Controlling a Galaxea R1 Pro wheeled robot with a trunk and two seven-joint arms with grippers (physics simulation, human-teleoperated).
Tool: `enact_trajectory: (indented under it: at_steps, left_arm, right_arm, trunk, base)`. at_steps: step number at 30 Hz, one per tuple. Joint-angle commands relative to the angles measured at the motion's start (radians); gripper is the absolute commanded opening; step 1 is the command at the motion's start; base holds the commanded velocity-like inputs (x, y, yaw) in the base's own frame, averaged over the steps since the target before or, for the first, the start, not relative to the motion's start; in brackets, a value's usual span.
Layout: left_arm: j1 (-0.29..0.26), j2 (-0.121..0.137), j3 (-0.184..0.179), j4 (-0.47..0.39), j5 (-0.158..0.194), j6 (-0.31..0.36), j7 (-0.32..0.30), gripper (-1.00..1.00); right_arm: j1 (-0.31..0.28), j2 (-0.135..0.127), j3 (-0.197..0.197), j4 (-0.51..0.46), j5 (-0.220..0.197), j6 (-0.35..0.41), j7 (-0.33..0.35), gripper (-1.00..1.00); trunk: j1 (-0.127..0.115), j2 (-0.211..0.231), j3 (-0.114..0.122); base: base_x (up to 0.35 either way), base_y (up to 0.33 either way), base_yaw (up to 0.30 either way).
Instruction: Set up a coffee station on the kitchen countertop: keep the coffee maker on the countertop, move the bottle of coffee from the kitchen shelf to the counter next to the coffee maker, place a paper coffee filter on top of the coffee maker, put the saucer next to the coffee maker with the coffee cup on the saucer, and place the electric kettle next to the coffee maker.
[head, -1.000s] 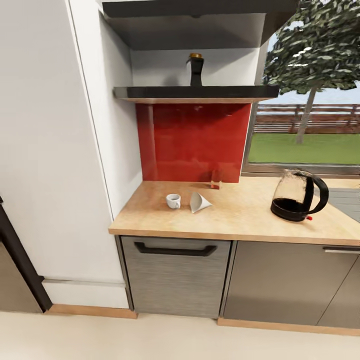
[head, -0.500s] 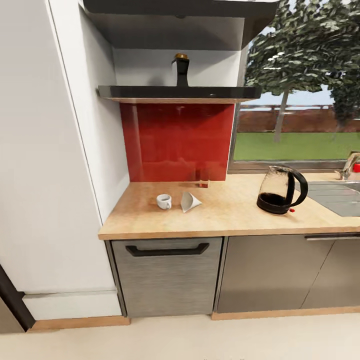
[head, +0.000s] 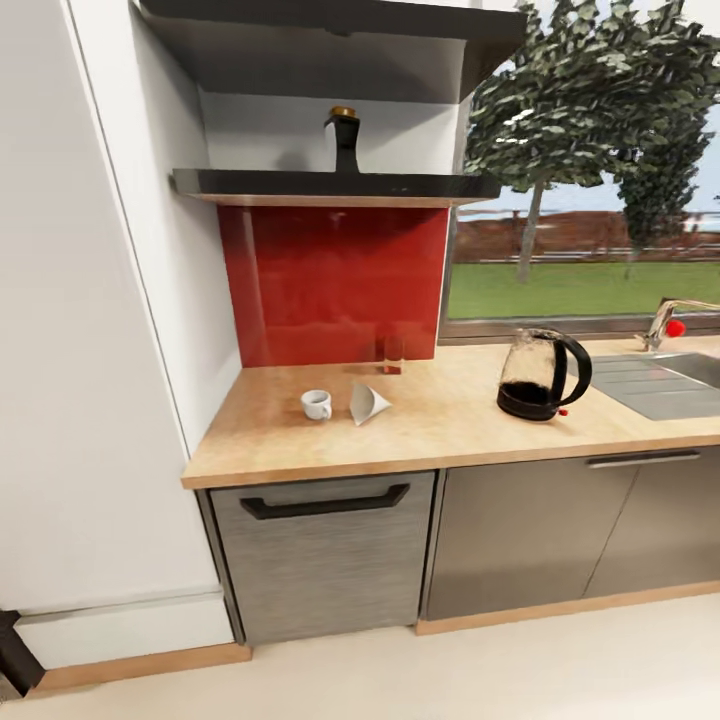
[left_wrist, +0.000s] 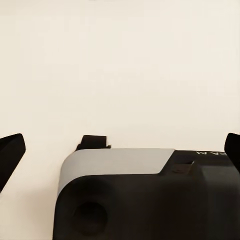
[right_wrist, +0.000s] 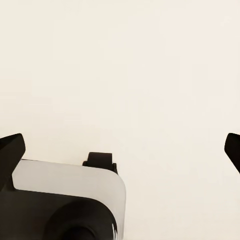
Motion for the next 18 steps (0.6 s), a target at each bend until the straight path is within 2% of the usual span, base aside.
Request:
enact_trajectory:
  at_steps: [1, 12, 18]
  left_arm:
    - [0.0, -0.001, 0.004, -0.001, 0.001, -0.001, 0.0, 1.0]
    - [0.0, -0.001, 0.004, -0.001, 0.001, -0.001, 0.0, 1.0]
    - [0.0, -0.001, 0.004, -0.001, 0.001, -0.002, 0.0, 1.0]
  right_arm:
    - [-0.001, 0.0, 0.0, 0.001, 0.007, -0.003, 0.0, 1.0]
    - [-0.001, 0.0, 0.0, 0.002, 0.007, -0.003, 0.001, 1.0]
    - [-0.001, 0.0, 0.0, 0.002, 0.007, -0.003, 0.001, 1.0]
  trunk:
    - [0.0, -0.001, -0.001]
    - [0.0, -0.001, -0.001]
    - [0.0, -0.001, -0.001]
  base:
    - [0.0, 0.292, -0.014]
    - [0.0, 0.297, -0.003]
    - [0.0, 0.095, -0.122]
